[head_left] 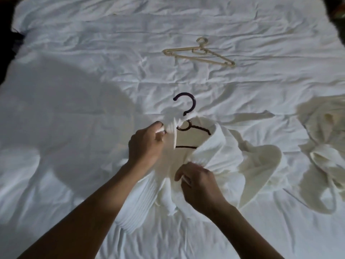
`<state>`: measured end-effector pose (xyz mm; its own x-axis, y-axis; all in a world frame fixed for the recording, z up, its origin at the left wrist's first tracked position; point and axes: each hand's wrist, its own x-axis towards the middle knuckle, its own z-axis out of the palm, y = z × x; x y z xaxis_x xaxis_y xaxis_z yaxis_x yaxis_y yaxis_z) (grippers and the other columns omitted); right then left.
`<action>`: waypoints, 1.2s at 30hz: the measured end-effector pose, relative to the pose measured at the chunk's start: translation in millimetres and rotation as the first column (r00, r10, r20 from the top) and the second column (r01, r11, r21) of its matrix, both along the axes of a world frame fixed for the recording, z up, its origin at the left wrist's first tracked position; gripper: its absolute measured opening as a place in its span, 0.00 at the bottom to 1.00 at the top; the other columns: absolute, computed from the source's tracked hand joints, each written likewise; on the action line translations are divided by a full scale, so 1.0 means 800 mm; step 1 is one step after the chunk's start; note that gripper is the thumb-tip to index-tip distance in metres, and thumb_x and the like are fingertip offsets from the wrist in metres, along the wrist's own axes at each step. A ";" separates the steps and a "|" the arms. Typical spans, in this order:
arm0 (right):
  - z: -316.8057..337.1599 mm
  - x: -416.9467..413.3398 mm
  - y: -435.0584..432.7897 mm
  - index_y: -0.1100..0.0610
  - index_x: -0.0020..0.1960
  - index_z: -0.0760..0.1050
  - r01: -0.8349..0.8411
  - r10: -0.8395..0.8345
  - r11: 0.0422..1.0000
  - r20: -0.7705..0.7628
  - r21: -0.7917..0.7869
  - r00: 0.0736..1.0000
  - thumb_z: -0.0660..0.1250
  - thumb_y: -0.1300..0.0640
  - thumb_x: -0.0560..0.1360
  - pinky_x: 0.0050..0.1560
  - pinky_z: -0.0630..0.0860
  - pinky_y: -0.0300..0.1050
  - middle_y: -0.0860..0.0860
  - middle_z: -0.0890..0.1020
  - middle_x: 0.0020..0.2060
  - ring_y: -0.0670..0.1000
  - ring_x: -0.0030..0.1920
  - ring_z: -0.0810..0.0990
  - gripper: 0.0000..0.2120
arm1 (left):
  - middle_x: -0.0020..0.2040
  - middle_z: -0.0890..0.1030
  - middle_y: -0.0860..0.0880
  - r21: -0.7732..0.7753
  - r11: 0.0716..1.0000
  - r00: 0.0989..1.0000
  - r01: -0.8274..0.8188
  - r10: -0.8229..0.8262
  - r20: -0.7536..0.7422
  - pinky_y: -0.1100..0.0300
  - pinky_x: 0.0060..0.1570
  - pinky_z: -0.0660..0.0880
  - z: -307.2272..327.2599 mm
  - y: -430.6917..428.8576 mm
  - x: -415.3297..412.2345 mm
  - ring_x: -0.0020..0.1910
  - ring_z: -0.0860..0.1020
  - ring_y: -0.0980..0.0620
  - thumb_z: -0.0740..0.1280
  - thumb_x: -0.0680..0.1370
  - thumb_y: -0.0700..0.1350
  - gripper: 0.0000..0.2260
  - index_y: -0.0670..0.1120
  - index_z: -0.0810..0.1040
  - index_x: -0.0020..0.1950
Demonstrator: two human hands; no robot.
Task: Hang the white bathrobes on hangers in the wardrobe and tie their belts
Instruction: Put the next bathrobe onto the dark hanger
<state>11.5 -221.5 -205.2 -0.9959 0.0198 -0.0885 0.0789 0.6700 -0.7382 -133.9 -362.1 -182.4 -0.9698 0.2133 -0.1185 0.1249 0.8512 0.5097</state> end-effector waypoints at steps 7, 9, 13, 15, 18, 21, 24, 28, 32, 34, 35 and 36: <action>0.029 -0.009 0.013 0.51 0.51 0.81 0.141 -0.142 0.990 -0.165 -0.020 0.976 0.72 0.62 0.75 0.43 0.76 0.40 0.44 0.80 0.45 0.43 0.40 0.77 0.08 | 0.35 0.80 0.62 0.329 0.916 0.925 0.230 -0.311 0.220 0.57 0.40 0.73 -0.012 -0.026 -0.002 0.36 0.77 0.64 0.68 0.81 0.53 0.06 0.54 0.81 0.47; 0.043 -0.018 0.050 0.53 0.56 0.79 0.509 -0.495 0.861 -0.279 -0.024 0.823 0.75 0.55 0.75 0.50 0.76 0.41 0.46 0.80 0.49 0.44 0.47 0.78 0.11 | 0.44 0.85 0.61 0.340 0.927 0.942 0.160 -0.246 0.227 0.56 0.47 0.77 -0.016 -0.036 -0.004 0.45 0.83 0.59 0.68 0.81 0.52 0.05 0.57 0.83 0.53; 0.018 -0.051 0.095 0.56 0.71 0.68 0.661 -0.648 0.749 0.257 0.043 0.717 0.72 0.43 0.76 0.56 0.72 0.48 0.54 0.78 0.61 0.56 0.61 0.77 0.29 | 0.45 0.84 0.52 0.308 0.943 0.957 0.127 -0.198 0.211 0.50 0.50 0.78 -0.018 -0.043 -0.001 0.48 0.83 0.50 0.67 0.81 0.48 0.04 0.52 0.80 0.53; -0.001 -0.060 0.103 0.54 0.63 0.73 0.659 -0.605 0.752 0.376 -0.022 0.702 0.68 0.48 0.78 0.50 0.77 0.52 0.53 0.83 0.53 0.58 0.54 0.82 0.17 | 0.41 0.82 0.52 0.216 0.961 0.960 0.173 -0.213 0.180 0.51 0.47 0.78 -0.018 -0.046 0.005 0.44 0.81 0.48 0.66 0.81 0.47 0.02 0.51 0.77 0.49; 0.004 -0.062 0.120 0.55 0.54 0.77 0.693 -0.605 0.701 0.373 -0.169 0.703 0.64 0.53 0.75 0.45 0.80 0.54 0.55 0.84 0.49 0.59 0.49 0.82 0.10 | 0.32 0.75 0.51 0.141 0.974 0.967 0.175 -0.197 0.161 0.52 0.37 0.73 -0.016 -0.052 0.012 0.35 0.76 0.47 0.65 0.82 0.48 0.12 0.52 0.68 0.40; 0.020 -0.058 0.126 0.60 0.48 0.77 0.669 -0.591 0.681 0.315 -0.298 0.743 0.60 0.56 0.70 0.50 0.80 0.65 0.64 0.81 0.49 0.66 0.52 0.80 0.12 | 0.35 0.78 0.57 0.199 0.962 0.955 0.186 -0.225 0.195 0.60 0.34 0.71 -0.005 -0.042 0.018 0.34 0.76 0.58 0.67 0.79 0.49 0.07 0.56 0.71 0.43; 0.039 -0.062 0.119 0.56 0.46 0.76 0.641 -0.584 0.688 0.265 -0.339 0.767 0.57 0.58 0.73 0.50 0.80 0.63 0.59 0.81 0.43 0.60 0.48 0.82 0.09 | 0.52 0.82 0.59 0.290 0.943 0.891 0.161 -0.265 0.369 0.59 0.47 0.76 0.009 -0.022 0.027 0.48 0.80 0.61 0.67 0.77 0.55 0.13 0.58 0.75 0.61; 0.065 -0.065 0.112 0.52 0.46 0.73 0.570 -0.560 0.810 0.109 -0.140 0.821 0.56 0.59 0.76 0.41 0.75 0.52 0.49 0.79 0.37 0.50 0.39 0.77 0.08 | 0.57 0.82 0.56 0.266 0.962 0.926 0.057 -0.151 0.346 0.56 0.54 0.75 0.021 -0.014 0.026 0.57 0.80 0.53 0.65 0.79 0.58 0.16 0.57 0.78 0.66; 0.094 -0.051 0.119 0.51 0.44 0.75 0.701 -0.710 0.703 -0.078 -0.117 0.700 0.56 0.60 0.76 0.37 0.71 0.44 0.46 0.79 0.34 0.43 0.36 0.76 0.10 | 0.57 0.82 0.54 0.138 0.990 0.950 -0.033 -0.012 0.312 0.55 0.52 0.74 0.025 -0.041 -0.001 0.58 0.79 0.48 0.65 0.80 0.59 0.15 0.57 0.78 0.65; 0.098 -0.040 0.107 0.51 0.43 0.76 0.716 -0.732 0.681 -0.152 -0.152 0.664 0.57 0.60 0.76 0.36 0.70 0.43 0.46 0.79 0.34 0.42 0.35 0.75 0.11 | 0.58 0.84 0.52 0.181 0.976 0.956 -0.121 0.066 0.286 0.53 0.56 0.76 0.031 -0.046 -0.013 0.59 0.80 0.47 0.69 0.79 0.55 0.13 0.56 0.81 0.62; 0.092 -0.034 0.092 0.51 0.43 0.77 0.676 -0.691 0.723 -0.168 -0.144 0.703 0.57 0.59 0.76 0.38 0.71 0.44 0.47 0.79 0.33 0.44 0.35 0.75 0.10 | 0.57 0.84 0.53 0.225 0.960 0.954 -0.167 0.100 0.282 0.53 0.58 0.76 0.034 -0.044 -0.016 0.59 0.80 0.48 0.70 0.78 0.54 0.12 0.56 0.82 0.60; 0.081 -0.027 0.073 0.51 0.45 0.77 0.584 -0.596 0.803 -0.151 -0.120 0.788 0.58 0.58 0.76 0.40 0.73 0.46 0.48 0.80 0.34 0.48 0.36 0.77 0.10 | 0.56 0.84 0.56 0.275 0.942 0.950 -0.193 0.110 0.291 0.53 0.58 0.77 0.036 -0.043 -0.019 0.58 0.80 0.51 0.71 0.77 0.54 0.11 0.58 0.82 0.59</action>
